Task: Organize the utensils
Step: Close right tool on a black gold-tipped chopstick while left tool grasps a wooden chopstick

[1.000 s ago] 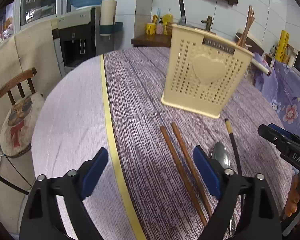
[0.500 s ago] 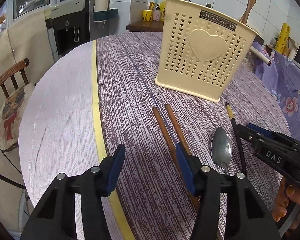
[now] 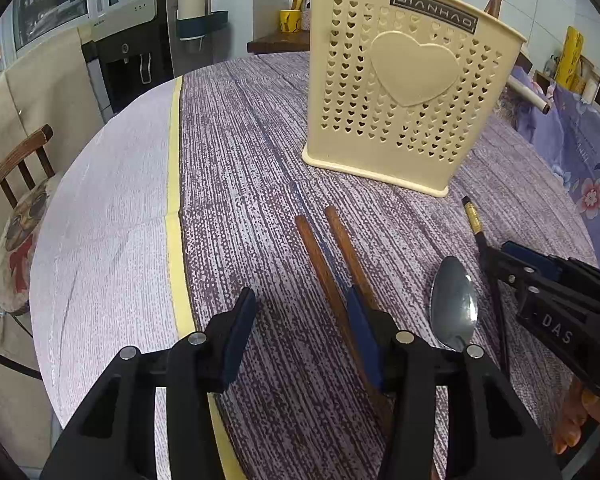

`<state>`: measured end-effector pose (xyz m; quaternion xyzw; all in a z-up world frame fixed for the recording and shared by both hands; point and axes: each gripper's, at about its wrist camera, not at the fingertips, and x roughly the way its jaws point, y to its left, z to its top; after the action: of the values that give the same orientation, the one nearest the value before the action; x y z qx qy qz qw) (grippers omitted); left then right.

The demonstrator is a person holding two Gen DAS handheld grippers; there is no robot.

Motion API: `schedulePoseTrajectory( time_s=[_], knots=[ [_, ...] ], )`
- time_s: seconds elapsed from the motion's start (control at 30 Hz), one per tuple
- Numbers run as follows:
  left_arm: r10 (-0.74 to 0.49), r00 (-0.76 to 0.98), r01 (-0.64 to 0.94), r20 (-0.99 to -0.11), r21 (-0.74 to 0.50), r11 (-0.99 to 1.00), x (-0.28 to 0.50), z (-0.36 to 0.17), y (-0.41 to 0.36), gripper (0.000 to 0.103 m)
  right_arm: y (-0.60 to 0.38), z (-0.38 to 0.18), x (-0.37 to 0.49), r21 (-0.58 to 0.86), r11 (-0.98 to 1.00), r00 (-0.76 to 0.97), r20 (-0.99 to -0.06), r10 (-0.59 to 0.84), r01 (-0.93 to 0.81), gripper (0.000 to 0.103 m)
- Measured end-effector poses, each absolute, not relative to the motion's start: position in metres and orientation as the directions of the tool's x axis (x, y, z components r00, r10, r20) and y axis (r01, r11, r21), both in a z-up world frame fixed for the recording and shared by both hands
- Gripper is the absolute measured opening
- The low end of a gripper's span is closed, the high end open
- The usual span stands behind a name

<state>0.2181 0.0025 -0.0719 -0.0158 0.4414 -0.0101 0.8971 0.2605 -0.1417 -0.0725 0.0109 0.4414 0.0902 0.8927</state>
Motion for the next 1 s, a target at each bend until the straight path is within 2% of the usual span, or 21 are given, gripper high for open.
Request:
schedulePoseTrajectory(
  time_s=[0.23,0.57,0.67,0.73,0.83,1.0],
  knots=[
    [-0.020,0.603,-0.001,-0.797,-0.026,1.000,0.214,-0.071,0.004,0.041,-0.146,-0.073,0.260,0.097,0.984,0.596,-0.786,0.166,-0.148,0.021],
    [-0.007,0.600,0.014,-0.800,0.001,1.000,0.230,-0.071,-0.005,0.038,-0.141,-0.072,0.279,0.113,0.985,0.582,-0.795,0.168,-0.130,0.021],
    [0.002,0.599,0.016,-0.800,0.014,1.000,0.233,-0.072,-0.006,0.032,-0.139,-0.073,0.285,0.122,0.986,0.582,-0.795,0.168,-0.116,0.017],
    [0.006,0.601,0.016,-0.799,0.020,1.000,0.234,-0.072,-0.006,0.023,-0.138,-0.073,0.288,0.129,0.986,0.583,-0.795,0.169,-0.109,0.013],
    [0.002,0.603,0.019,-0.798,0.017,1.000,0.235,-0.072,-0.004,0.015,-0.138,-0.073,0.290,0.136,0.985,0.583,-0.793,0.175,-0.110,0.012],
    [-0.012,0.601,0.032,-0.799,0.009,0.999,0.233,-0.071,-0.004,0.013,-0.140,-0.073,0.291,0.156,0.981,0.571,-0.798,0.195,-0.117,0.011]
  ],
)
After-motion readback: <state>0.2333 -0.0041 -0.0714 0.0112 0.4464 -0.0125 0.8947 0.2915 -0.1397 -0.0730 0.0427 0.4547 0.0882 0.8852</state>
